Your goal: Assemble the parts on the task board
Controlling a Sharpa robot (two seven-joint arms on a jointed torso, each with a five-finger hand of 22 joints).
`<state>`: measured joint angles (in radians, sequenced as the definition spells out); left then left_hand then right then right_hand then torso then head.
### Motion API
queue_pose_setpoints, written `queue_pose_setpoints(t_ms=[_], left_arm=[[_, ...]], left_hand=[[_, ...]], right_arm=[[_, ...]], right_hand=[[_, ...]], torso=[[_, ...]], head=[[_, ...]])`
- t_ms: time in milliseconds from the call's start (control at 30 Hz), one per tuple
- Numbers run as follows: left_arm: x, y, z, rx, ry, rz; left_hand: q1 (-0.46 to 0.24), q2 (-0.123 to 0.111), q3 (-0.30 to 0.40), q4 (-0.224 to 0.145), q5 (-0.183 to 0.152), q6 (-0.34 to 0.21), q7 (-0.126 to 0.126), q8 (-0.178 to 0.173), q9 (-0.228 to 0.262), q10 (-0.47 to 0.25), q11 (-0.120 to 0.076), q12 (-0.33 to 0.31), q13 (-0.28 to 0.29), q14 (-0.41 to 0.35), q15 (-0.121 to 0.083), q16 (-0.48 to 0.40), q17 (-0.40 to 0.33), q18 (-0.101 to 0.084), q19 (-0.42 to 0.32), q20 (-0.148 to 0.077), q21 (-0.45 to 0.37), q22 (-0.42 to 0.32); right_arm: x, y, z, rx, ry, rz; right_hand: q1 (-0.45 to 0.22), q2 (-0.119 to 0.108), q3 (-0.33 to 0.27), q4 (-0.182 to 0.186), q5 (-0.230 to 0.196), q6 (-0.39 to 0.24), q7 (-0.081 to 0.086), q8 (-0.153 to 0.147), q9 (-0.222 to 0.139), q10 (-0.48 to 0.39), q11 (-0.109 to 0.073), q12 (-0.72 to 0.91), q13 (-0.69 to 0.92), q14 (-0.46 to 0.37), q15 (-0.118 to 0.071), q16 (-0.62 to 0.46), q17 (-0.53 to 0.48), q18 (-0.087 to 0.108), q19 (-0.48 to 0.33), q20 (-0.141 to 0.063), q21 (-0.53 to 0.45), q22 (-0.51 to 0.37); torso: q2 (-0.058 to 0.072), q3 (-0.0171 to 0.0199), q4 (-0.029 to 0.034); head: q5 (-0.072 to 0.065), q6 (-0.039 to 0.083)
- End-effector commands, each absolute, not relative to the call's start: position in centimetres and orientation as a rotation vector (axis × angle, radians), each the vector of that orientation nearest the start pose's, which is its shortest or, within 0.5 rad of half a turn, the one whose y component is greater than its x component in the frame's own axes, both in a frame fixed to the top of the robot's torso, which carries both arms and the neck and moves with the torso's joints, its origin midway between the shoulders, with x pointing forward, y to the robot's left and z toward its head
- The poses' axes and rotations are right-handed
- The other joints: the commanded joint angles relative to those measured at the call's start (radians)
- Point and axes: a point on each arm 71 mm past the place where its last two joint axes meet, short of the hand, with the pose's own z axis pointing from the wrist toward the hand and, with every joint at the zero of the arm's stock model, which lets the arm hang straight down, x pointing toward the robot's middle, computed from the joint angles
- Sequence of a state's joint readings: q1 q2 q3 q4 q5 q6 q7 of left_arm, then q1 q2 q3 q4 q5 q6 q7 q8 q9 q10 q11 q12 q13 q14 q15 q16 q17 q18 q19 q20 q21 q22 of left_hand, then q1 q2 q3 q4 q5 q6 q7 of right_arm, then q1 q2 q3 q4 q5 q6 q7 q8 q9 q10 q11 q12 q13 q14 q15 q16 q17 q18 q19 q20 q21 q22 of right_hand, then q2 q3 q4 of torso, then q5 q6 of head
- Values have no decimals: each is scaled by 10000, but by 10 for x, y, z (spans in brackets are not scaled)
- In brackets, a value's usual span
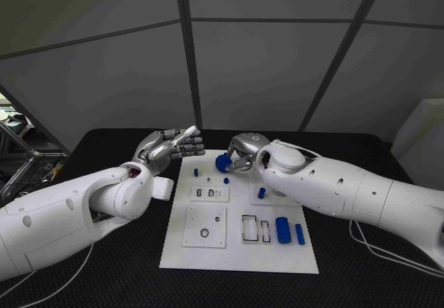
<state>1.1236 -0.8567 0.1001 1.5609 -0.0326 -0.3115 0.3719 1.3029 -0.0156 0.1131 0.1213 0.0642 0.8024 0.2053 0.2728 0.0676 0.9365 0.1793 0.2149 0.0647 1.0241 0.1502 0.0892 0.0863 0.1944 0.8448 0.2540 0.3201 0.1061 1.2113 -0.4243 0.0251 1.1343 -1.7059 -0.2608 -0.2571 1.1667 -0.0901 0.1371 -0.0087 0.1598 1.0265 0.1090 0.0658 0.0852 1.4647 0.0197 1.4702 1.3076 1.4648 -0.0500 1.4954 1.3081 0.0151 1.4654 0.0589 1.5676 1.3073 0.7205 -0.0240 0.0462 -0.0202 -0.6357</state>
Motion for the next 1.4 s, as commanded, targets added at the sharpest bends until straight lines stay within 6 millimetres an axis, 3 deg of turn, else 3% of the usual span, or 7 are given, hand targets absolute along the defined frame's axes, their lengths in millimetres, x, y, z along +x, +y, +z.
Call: queue_pose_setpoints(t_ms=[33,867,1400], left_arm=[[488,207,-159,-11177,13562,-16267],[489,207,-160,-11204,13588,-16237],[489,206,-161,-11218,13615,-16232]], left_hand=[[-76,15,-26,-67,-65,0,196,-77,-9,-17,39,-57,3,-82,12,-62,-16,-140,-98,14,-57,-28],[-74,16,-30,-76,-66,-2,199,-85,-10,-19,41,-66,3,-84,14,-74,-16,-140,-100,16,-60,-32],[-78,16,-37,-82,-73,-10,207,-98,-11,-30,47,-81,1,-93,19,-92,-18,-140,-103,19,-64,-38]], right_arm=[[552,-95,-174,-2723,15686,4356],[551,-92,-172,-2510,15435,4573],[553,-88,-178,-2647,16143,4481]], right_hand=[[-121,-21,-7,44,-30,-65,-9,-13,0,488,66,-48,1530,674,51,-32,775,-151,1054,91,32,2635],[-270,-57,-42,361,-29,-44,-20,-3,22,493,58,-47,1538,677,44,-32,781,-151,1054,87,32,2635],[-288,47,14,580,-9,31,-37,22,49,494,47,-46,1545,667,35,-56,732,-151,1054,82,32,2635]], torso=[[-1,-1,8],[1,-8,18],[1,-2,15]], head=[[1,-6],[-38,-34],[-4,-74]])
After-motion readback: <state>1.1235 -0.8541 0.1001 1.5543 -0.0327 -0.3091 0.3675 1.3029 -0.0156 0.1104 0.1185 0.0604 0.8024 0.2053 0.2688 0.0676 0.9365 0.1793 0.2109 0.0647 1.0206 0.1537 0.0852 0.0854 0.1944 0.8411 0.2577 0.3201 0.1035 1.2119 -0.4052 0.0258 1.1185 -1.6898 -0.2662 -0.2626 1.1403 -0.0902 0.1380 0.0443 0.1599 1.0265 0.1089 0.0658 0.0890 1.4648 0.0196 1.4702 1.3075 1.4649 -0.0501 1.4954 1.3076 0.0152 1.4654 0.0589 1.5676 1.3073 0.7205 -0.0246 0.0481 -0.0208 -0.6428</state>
